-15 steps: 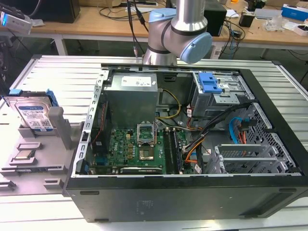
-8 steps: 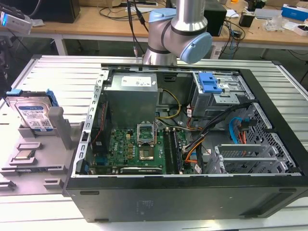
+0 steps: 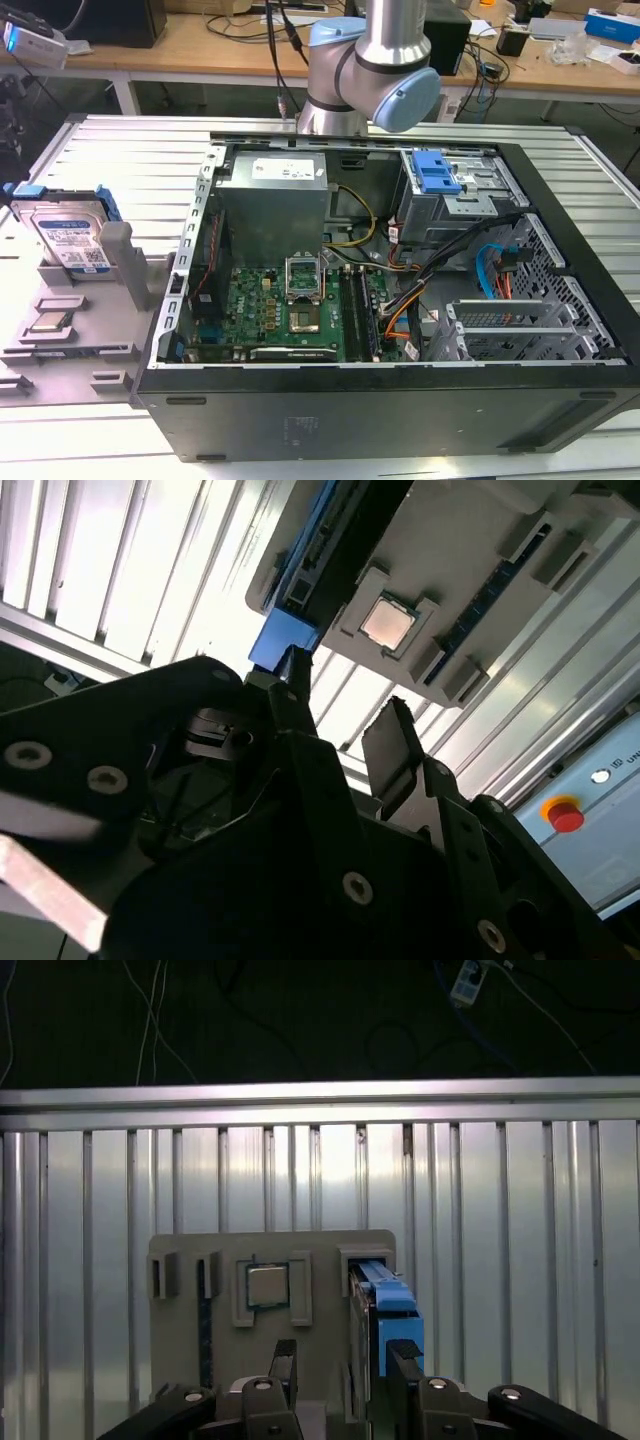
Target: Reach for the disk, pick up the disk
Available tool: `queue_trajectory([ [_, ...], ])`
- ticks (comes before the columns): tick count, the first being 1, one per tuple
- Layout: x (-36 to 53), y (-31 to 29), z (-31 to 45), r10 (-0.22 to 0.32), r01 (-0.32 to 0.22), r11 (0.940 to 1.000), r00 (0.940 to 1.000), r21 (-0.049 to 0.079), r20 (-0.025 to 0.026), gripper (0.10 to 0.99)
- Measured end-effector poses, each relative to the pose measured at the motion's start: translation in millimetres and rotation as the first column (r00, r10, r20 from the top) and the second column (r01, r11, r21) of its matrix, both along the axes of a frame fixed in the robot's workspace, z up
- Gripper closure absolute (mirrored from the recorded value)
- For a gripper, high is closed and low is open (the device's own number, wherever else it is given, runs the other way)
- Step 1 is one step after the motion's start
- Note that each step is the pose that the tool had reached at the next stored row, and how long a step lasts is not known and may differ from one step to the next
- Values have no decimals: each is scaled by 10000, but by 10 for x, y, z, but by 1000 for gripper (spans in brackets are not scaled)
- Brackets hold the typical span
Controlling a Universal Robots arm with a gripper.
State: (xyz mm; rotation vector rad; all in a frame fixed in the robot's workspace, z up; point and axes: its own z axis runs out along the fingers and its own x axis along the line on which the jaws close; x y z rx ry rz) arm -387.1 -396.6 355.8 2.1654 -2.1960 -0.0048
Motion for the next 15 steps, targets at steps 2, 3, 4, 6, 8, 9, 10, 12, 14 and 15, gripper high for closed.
queue_trajectory([
  [2, 1, 74, 0, 2, -2, 10000, 10000, -8, 1, 604],
  [3, 0, 127, 0, -1, 1, 10000, 10000, -15, 0, 604],
  [4, 0, 145, 0, 0, 0, 10000, 10000, -15, 0, 604],
  [6, 0, 148, -2, 2, -2, 10000, 10000, -22, 1, 604],
  [8, 0, 149, -7, 0, 0, 10000, 10000, -23, 0, 604],
  [9, 0, 149, -14, 0, 0, 10000, 10000, -23, 0, 604],
  [10, 0, 149, -21, 0, 0, 10000, 10000, -23, 0, 604],
  [12, 0, 149, -42, 0, 0, 10000, 10000, -23, 0, 604],
  [14, 0, 149, -60, 1, -1, 10000, 10000, -23, 1, 604],
  [15, 0, 149, -72, 1, -1, 10000, 10000, -23, -1, 604],
])
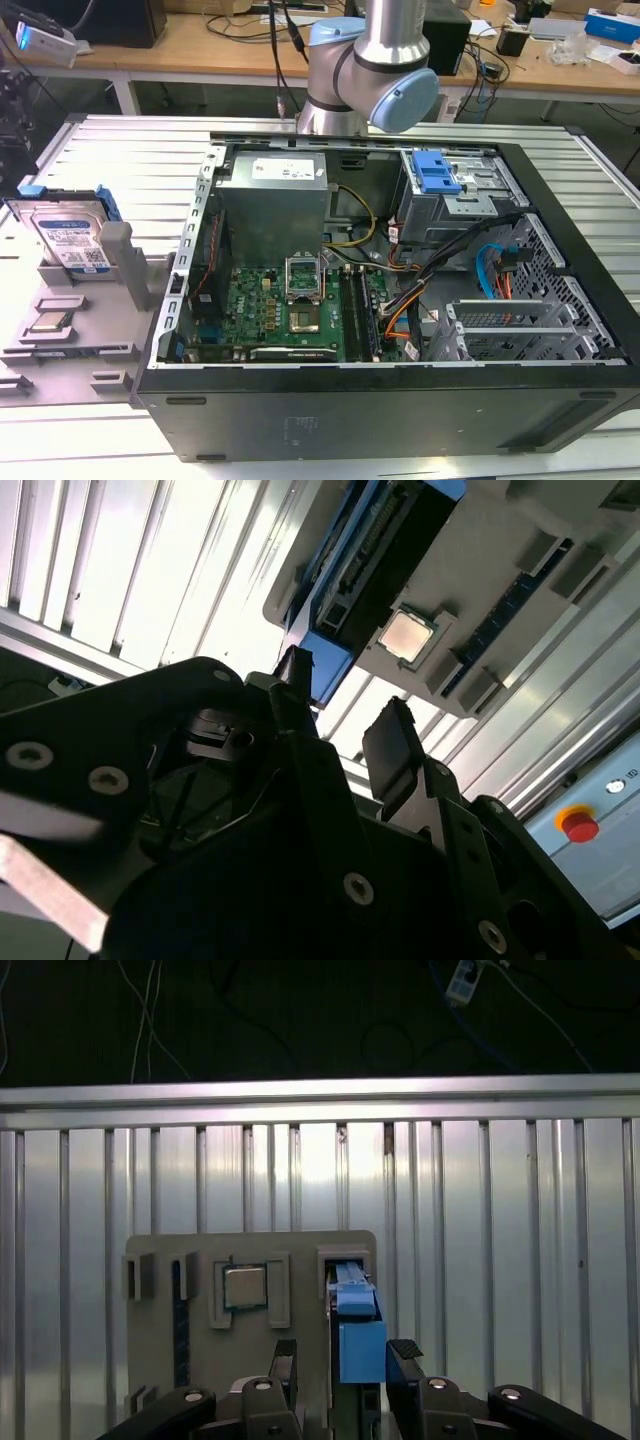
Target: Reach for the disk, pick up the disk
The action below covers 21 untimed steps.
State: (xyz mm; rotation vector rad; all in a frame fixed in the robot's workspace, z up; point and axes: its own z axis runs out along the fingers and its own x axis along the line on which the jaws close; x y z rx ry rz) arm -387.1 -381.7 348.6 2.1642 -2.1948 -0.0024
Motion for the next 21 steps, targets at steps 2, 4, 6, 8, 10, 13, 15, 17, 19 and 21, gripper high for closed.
queue_trajectory([
  [2, 0, 0, -45, 0, 0, 10000, 10000, 0, 1, 604],
  [4, 0, 0, -69, 0, 0, 10000, 10000, 0, 1, 604],
  [6, 0, 0, -90, 0, 0, 10000, 10000, 0, 1, 604],
  [8, 0, 2, -102, -1, 1, 10000, 10000, 15, 1, 604],
  [10, 1, 12, -124, 0, 0, 10000, 10000, 72, 0, 604],
  [13, 15, 39, -169, 8, -8, 10000, 10000, 81, 1, 604],
  [15, 22, 47, -189, 11, -11, 10000, 10000, 81, 1, 604],
  [17, 30, 59, -243, 14, -14, 10000, 10000, 81, 1, 604],
  [19, 31, 60, -287, 14, -14, 10000, 10000, 81, 1, 604],
  [21, 31, 60, -327, 14, -14, 10000, 10000, 81, 2, 604],
])
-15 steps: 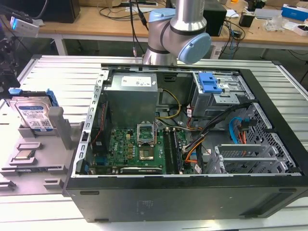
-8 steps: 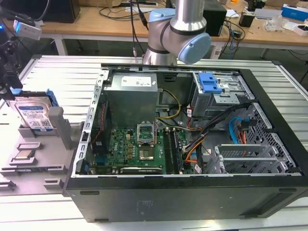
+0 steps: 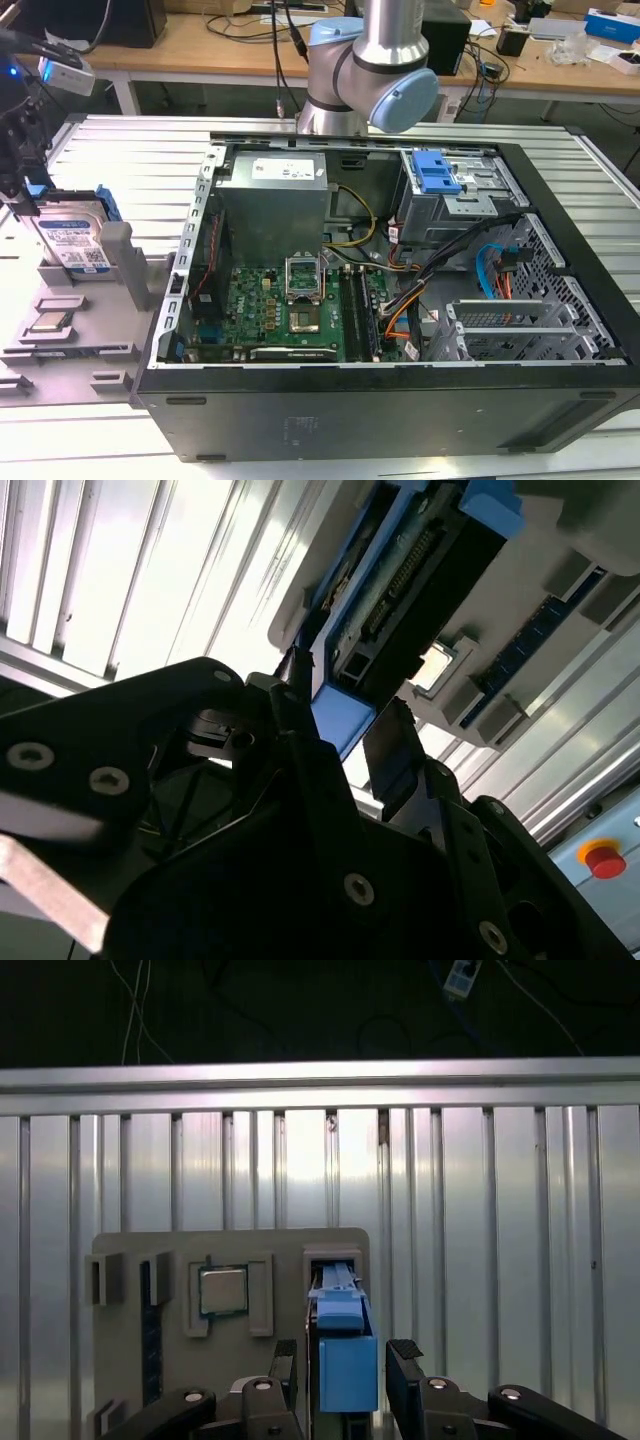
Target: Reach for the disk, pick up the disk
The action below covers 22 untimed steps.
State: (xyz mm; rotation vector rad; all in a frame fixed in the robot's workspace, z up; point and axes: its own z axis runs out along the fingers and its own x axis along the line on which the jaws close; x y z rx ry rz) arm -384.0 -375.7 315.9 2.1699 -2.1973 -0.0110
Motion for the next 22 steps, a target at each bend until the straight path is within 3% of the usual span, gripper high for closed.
queue_trajectory([
  [22, 0, 0, -153, 0, 0, 10000, 10000, -1, -2, 604],
])
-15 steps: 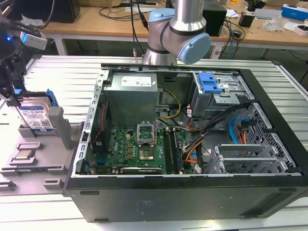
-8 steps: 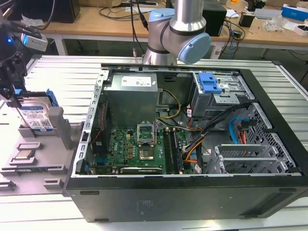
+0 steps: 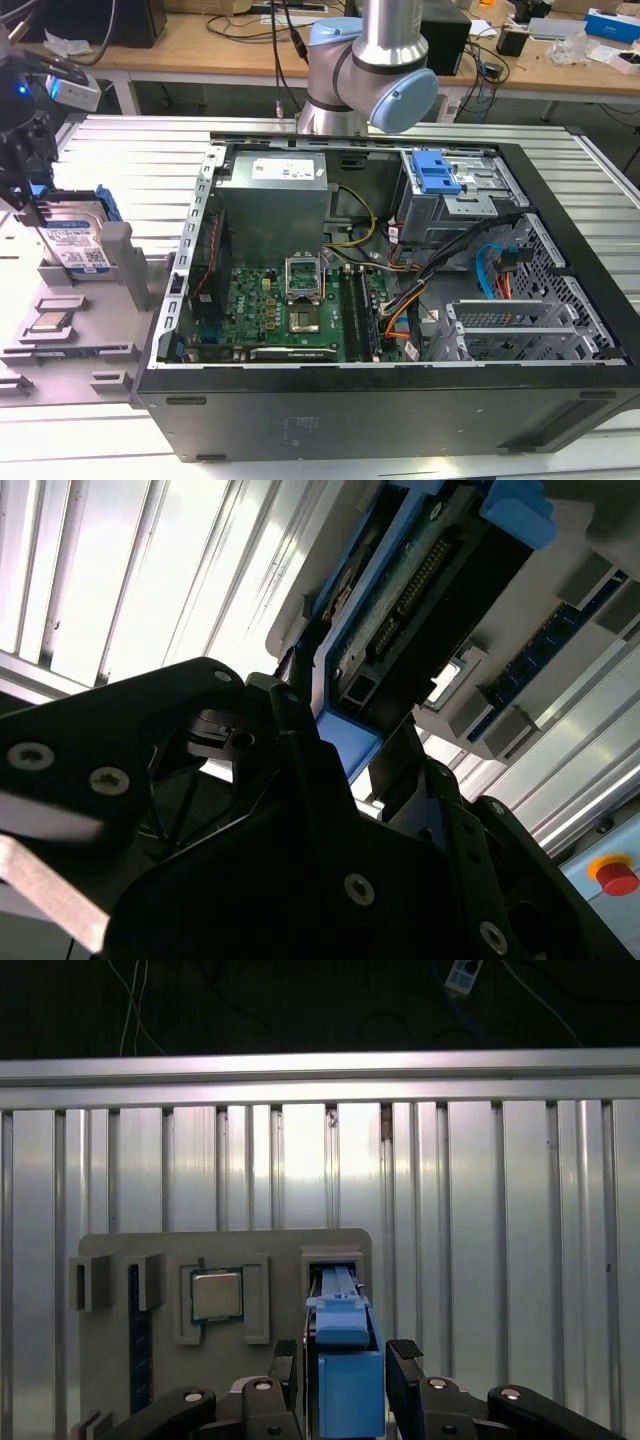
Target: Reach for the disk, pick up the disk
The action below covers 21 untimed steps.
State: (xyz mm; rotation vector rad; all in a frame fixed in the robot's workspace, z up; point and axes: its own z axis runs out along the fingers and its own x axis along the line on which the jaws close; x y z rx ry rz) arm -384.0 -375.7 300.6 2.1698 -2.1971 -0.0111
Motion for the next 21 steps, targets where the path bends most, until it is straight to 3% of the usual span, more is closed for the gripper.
queue_trajectory([
  [13, 0, 0, -45, 0, 0, 10000, 10000, -1, 1, 604],
  [14, 0, 0, -46, -1, 1, 10000, 10000, -2, 23, 604],
  [17, -2, 0, -47, -3, 3, 10000, 9994, -1, 353, 604],
  [18, -1, 0, -46, -3, 3, 10000, 9991, -2, 413, 604],
  [21, -1, 0, -47, -2, 2, 10000, 9991, -1, 415, 604],
])
